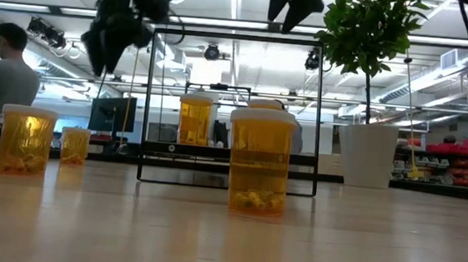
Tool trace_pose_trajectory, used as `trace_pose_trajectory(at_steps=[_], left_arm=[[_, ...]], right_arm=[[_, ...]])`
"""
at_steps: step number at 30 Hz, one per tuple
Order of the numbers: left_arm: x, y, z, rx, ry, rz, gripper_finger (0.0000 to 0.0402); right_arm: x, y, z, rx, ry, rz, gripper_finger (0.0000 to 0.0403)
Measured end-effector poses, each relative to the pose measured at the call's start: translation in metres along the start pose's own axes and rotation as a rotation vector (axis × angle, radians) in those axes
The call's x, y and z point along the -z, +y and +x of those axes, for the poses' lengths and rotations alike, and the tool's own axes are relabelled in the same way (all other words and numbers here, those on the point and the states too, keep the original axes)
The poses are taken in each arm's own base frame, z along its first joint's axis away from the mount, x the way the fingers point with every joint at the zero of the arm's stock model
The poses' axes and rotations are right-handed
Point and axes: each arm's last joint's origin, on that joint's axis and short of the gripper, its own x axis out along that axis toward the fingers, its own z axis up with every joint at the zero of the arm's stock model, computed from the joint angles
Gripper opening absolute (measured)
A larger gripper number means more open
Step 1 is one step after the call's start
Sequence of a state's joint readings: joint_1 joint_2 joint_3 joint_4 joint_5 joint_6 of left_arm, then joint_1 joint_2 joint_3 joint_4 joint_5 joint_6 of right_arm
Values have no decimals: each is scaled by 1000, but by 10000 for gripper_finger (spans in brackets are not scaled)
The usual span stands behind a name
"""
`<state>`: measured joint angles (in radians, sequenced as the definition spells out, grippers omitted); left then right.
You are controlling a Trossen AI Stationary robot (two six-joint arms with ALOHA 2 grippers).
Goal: Pick and place medicine bottles onto shelf by color
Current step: Put the orange pill bottle on the shelf aligned with the other orange pill bottles
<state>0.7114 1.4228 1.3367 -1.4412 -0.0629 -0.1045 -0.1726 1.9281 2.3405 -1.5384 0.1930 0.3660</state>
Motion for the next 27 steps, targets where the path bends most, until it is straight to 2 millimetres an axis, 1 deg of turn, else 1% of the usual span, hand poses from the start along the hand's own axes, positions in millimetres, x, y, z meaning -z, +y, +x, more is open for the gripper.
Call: trace_pose_trajectory(at_steps=[3, 8, 15, 18, 21, 27], left_arm=[[5, -7, 24, 15, 23, -13, 327], [13, -16, 52, -26, 62, -18, 342], [28, -19, 83, -49, 149, -54, 362], [31, -19, 94, -51, 155, -55, 366], [31, -20, 99, -45, 134, -55, 366], [25, -21, 101, -30, 69, -36, 366]], right_arm=[[3, -5, -12, 36, -34, 1, 287], [7, -12, -27, 72, -85, 0, 287], [6, -15, -27, 95, -91, -11, 287], [5, -16, -26, 96, -97, -1, 287], [4, -18, -26, 98, -97, 4, 287], [4, -19, -26, 102, -98, 11, 287]])
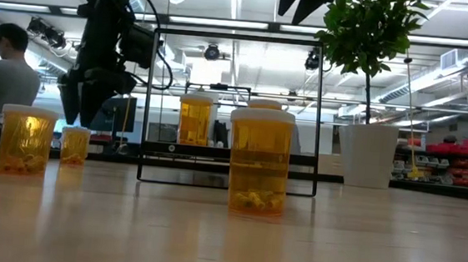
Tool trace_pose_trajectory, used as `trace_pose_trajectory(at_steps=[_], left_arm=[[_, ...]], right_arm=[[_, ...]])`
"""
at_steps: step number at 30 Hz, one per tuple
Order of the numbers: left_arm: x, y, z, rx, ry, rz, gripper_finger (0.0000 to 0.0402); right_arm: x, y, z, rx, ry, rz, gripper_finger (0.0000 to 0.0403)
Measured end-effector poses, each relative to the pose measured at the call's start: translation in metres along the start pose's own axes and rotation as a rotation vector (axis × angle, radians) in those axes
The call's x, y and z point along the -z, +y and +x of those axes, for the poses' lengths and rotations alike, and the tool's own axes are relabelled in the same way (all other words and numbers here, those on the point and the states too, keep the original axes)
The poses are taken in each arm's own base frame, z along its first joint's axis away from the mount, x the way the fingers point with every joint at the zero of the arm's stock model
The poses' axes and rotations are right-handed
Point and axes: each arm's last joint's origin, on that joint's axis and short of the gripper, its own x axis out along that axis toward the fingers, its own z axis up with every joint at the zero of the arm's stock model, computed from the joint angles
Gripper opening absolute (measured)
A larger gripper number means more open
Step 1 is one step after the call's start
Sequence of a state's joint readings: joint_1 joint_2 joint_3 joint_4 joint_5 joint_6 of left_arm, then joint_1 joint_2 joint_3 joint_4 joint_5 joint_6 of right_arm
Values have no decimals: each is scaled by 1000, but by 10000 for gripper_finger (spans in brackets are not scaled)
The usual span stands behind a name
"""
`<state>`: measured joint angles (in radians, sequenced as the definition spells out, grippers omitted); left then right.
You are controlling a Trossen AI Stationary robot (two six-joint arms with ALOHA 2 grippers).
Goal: Pick and place medicine bottles onto shelf by color
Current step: Put the orange pill bottle on the shelf aligned with the other orange pill bottles
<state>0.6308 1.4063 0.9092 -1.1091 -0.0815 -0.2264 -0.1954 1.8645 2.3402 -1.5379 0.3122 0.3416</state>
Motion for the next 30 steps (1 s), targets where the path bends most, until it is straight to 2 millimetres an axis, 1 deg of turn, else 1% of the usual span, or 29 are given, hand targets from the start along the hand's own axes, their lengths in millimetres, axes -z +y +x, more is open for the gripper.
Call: trace_pose_trajectory(at_steps=[7, 10, 15, 25, 30], left_arm=[[-3, -1, 0, 6, -32, 9, 361], [-8, -2, 6, 11, -61, -14, 355], [-10, -1, 14, -7, -25, -61, 348], [-7, 0, 14, -24, 1, -90, 347], [-7, 0, 14, -26, 7, -118, 327]], right_arm=[[0, 0, 0, 0, 0, 23, 287], [-1, 1, 0, -4, -10, 28, 287], [-2, 1, 0, -5, -16, 46, 287], [-2, 1, 0, -5, -16, 45, 287], [-2, 1, 0, -5, -16, 45, 287]])
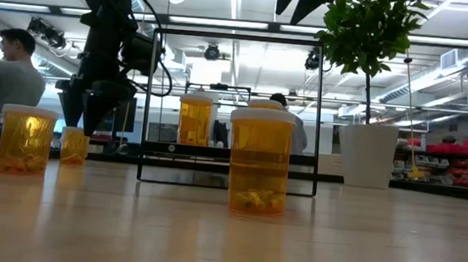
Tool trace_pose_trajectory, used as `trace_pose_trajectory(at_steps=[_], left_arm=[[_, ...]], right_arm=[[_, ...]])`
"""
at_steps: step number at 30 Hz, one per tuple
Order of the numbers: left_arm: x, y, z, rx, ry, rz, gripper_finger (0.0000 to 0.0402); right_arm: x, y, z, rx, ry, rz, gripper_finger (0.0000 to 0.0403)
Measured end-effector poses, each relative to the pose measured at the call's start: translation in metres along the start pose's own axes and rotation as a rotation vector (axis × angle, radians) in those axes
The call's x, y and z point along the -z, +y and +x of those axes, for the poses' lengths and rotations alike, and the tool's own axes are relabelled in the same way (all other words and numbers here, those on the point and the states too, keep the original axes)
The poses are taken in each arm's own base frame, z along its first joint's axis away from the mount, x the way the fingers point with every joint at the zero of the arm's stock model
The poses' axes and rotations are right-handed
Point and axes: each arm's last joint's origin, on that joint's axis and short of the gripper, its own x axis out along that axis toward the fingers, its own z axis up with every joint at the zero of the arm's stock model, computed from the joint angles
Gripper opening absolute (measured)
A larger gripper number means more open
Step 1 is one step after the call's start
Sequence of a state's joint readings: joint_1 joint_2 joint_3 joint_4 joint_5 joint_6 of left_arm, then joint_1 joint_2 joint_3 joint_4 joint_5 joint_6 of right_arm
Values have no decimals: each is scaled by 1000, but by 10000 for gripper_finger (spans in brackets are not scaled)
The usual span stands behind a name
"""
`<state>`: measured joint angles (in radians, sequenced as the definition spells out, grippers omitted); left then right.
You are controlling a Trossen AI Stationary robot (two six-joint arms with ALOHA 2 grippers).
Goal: Pick and place medicine bottles onto shelf by color
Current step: Put the orange pill bottle on the shelf aligned with the other orange pill bottles
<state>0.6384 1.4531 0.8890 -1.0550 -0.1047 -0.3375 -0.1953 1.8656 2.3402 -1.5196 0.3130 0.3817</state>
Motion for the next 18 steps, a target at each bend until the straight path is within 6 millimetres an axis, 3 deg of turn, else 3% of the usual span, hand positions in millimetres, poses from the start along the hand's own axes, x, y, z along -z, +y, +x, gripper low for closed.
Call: trace_pose_trajectory(at_steps=[18], left_arm=[[0, 0, 0, 0, 0, -20, 234]], right_arm=[[0, 0, 0, 0, 1, -2, 287]])
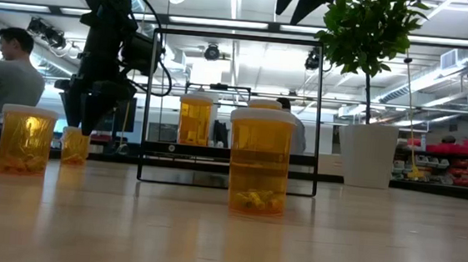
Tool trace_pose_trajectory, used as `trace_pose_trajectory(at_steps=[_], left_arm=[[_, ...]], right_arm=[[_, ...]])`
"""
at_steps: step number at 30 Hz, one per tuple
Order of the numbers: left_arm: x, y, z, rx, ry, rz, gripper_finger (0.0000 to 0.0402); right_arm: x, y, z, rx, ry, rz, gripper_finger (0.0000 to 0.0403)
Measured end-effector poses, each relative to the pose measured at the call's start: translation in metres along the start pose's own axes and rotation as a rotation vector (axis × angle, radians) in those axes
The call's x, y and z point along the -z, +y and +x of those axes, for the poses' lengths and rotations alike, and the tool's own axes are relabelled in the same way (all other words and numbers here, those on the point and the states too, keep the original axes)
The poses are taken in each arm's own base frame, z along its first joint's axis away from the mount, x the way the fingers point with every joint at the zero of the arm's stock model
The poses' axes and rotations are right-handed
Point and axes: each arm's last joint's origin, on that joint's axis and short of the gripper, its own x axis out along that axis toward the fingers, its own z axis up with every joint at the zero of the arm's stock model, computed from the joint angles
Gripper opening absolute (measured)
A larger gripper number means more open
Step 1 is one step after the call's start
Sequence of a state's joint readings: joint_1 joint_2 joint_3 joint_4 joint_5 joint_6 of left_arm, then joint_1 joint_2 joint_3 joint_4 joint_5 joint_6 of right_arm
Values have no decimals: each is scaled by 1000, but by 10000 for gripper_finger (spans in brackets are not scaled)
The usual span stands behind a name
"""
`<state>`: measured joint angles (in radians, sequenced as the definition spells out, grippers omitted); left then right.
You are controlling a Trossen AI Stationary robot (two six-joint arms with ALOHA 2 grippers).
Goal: Pick and place medicine bottles onto shelf by color
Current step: Put the orange pill bottle on the shelf aligned with the other orange pill bottles
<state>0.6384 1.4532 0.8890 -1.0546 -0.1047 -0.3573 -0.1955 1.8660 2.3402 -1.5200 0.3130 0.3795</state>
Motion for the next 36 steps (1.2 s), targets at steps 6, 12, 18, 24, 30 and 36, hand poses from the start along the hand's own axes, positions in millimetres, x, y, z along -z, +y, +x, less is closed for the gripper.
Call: trace_pose_trajectory(at_steps=[6, 12, 18, 24, 30, 36], left_arm=[[0, -1, 0, 25, 5, 0, 223], [2, -6, -4, 59, 25, 30, 229], [-6, -14, -30, 72, -25, 113, 222], [-22, -27, -74, 96, -134, 279, 229], [-44, -57, -107, 82, -130, 437, 227], [-64, -96, -131, 93, -166, 512, 225]], right_arm=[[2, -1, -1, 7, 20, -31, 287], [6, -10, -12, 13, 20, -25, 287], [10, -27, -35, 5, -33, 39, 287], [15, -46, -55, 5, -84, 100, 287], [17, -61, -65, 19, -111, 140, 287], [19, -67, -71, 18, -125, 145, 287]])
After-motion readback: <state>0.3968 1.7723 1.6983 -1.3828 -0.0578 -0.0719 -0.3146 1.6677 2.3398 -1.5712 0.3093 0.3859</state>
